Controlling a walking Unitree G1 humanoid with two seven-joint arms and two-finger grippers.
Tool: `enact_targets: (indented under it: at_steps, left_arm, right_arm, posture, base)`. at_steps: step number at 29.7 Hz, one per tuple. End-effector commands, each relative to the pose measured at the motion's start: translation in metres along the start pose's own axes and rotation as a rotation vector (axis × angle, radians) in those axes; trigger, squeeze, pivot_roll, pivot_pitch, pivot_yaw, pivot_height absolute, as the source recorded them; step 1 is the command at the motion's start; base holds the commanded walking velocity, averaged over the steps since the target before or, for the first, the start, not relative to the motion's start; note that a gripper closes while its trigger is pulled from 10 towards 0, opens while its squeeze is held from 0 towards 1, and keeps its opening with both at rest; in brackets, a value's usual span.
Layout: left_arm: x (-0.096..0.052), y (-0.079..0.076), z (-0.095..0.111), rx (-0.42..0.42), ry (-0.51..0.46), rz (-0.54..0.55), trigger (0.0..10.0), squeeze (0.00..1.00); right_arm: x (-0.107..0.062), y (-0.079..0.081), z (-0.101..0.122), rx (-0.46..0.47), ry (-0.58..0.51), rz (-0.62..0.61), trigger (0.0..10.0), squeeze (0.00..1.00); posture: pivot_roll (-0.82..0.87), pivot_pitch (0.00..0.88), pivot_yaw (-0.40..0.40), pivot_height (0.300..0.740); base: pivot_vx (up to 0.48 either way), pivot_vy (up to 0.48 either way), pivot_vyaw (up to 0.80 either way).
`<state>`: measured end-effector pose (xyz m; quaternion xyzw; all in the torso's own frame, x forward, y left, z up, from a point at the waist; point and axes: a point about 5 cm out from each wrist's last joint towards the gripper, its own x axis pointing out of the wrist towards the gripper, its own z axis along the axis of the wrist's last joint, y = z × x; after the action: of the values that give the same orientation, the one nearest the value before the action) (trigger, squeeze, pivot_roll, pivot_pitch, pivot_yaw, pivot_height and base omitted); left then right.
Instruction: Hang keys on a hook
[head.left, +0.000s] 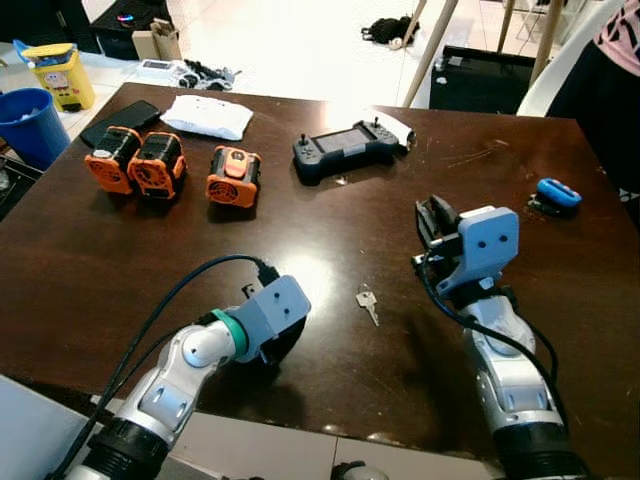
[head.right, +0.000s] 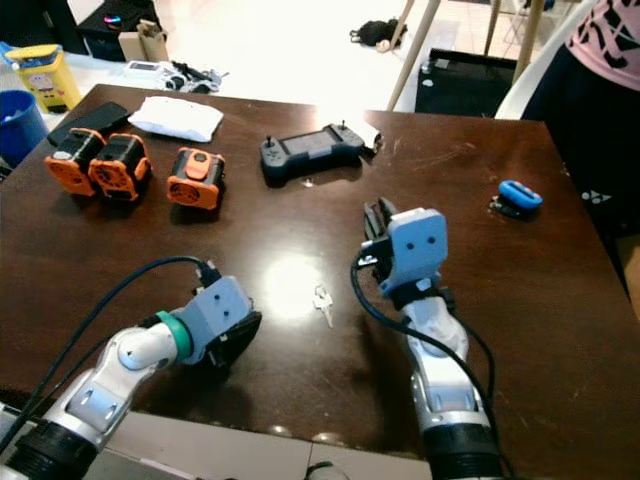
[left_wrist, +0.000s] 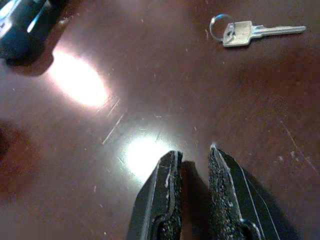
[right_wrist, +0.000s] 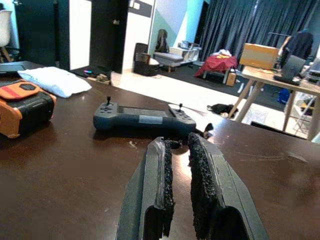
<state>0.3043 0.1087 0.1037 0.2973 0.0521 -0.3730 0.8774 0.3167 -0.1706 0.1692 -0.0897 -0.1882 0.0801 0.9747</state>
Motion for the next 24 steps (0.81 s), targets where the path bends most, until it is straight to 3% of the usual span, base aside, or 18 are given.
enact_targets:
  at_steps: [1,2,3,4,7,8,9,10,12,13,15,17,18,20,21,22,23,24]
  left_arm:
    - [-0.001,-0.005,-0.010,0.007,0.047,-0.037,10.0,0.00]
    - [-0.002,-0.008,-0.011,-0.016,0.044,-0.053,10.0,0.00]
    - [-0.002,-0.014,-0.006,-0.113,0.012,-0.072,10.0,0.00]
    - [-0.002,-0.014,-0.006,-0.113,0.012,-0.072,10.0,0.00]
    - [0.003,-0.020,0.007,-0.259,-0.056,-0.043,10.0,0.00]
    - [0.003,-0.020,0.007,-0.259,-0.056,-0.043,10.0,0.00]
    - [0.006,-0.021,0.013,-0.335,-0.086,-0.031,10.0,0.00]
    - [0.006,-0.021,0.013,-0.335,-0.086,-0.031,10.0,0.00]
    - [0.009,-0.021,0.025,-0.455,-0.161,-0.006,10.0,0.00]
    - [0.009,-0.021,0.025,-0.455,-0.161,-0.006,10.0,0.00]
    - [0.011,-0.012,0.039,-0.611,-0.257,0.061,10.0,0.00]
    - [0.011,-0.008,0.043,-0.658,-0.287,0.088,10.0,0.00]
    - [0.012,0.009,0.044,-0.687,-0.299,0.235,10.0,0.00]
    - [0.012,0.009,0.044,-0.687,-0.299,0.235,10.0,0.00]
    - [0.012,0.014,0.043,-0.680,-0.288,0.288,10.0,0.00]
    - [0.014,0.019,0.038,-0.626,-0.235,0.367,10.0,0.00]
    - [0.014,0.019,0.038,-0.626,-0.235,0.367,10.0,0.00]
    - [0.017,0.022,0.033,-0.570,-0.185,0.418,10.0,0.00]
  right_arm:
    - [-0.004,-0.003,-0.001,0.004,0.006,-0.017,10.0,0.00]
    - [-0.005,-0.004,-0.001,0.003,0.007,-0.022,10.0,0.00]
    - [-0.006,-0.005,-0.002,0.003,0.010,-0.029,10.0,0.00]
    - [-0.006,-0.005,-0.002,0.003,0.010,-0.029,10.0,0.00]
    - [-0.007,-0.004,-0.003,0.009,0.015,-0.032,10.0,0.00]
    - [-0.007,-0.004,-0.003,0.009,0.015,-0.032,10.0,0.00]
    - [-0.007,-0.004,-0.004,0.010,0.017,-0.033,10.0,0.00]
    - [-0.007,-0.004,-0.004,0.010,0.017,-0.033,10.0,0.00]
    - [-0.006,-0.004,-0.005,0.014,0.020,-0.037,10.0,0.00]
    - [-0.006,-0.004,-0.005,0.014,0.020,-0.037,10.0,0.00]
    - [-0.006,-0.006,-0.006,0.019,0.023,-0.043,10.0,0.00]
    - [-0.006,-0.006,-0.006,0.019,0.024,-0.045,10.0,0.00]
    - [-0.006,-0.007,-0.007,0.027,0.027,-0.050,10.0,0.00]
    - [-0.006,-0.007,-0.007,0.027,0.027,-0.050,10.0,0.00]
    - [-0.006,-0.007,-0.008,0.031,0.029,-0.052,10.0,0.00]
    - [-0.005,-0.007,-0.009,0.038,0.034,-0.057,10.0,0.00]
    - [-0.005,-0.007,-0.009,0.038,0.034,-0.057,10.0,0.00]
    - [-0.005,-0.008,-0.011,0.050,0.040,-0.065,10.0,0.00]
  posture:
    - [-0.16,0.079,0.084,0.740]
    - [-0.16,0.082,0.087,0.740]
    - [-0.16,0.084,0.087,0.740]
    - [-0.16,0.084,0.087,0.740]
    - [-0.16,0.084,0.088,0.740]
    - [-0.16,0.084,0.088,0.740]
    - [-0.16,0.085,0.088,0.740]
    - [-0.16,0.085,0.088,0.740]
    - [-0.16,0.084,0.088,0.740]
    - [-0.16,0.084,0.088,0.740]
    - [-0.16,0.084,0.087,0.740]
    - [-0.16,0.084,0.086,0.740]
    - [-0.15,0.085,0.084,0.740]
    - [-0.15,0.085,0.084,0.740]
    - [-0.15,0.086,0.083,0.740]
    - [-0.15,0.087,0.082,0.740]
    - [-0.15,0.087,0.082,0.740]
    - [-0.15,0.091,0.078,0.740]
  base:
    - [0.000,0.000,0.00]
    - [0.000,0.000,0.00]
    - [0.000,0.000,0.00]
    - [0.000,0.000,0.00]
    - [0.000,0.000,0.00]
    - [0.000,0.000,0.00]
    - [0.000,0.000,0.00]
    - [0.000,0.000,0.00]
    - [0.000,0.000,0.00]
    - [0.000,0.000,0.00]
    - [0.000,0.000,0.00]
    - [0.000,0.000,0.00]
    - [0.000,0.000,0.00]
    - [0.000,0.000,0.00]
    - [0.000,0.000,0.00]
    - [0.000,0.000,0.00]
    - [0.000,0.000,0.00]
    - [0.000,0.000,0.00]
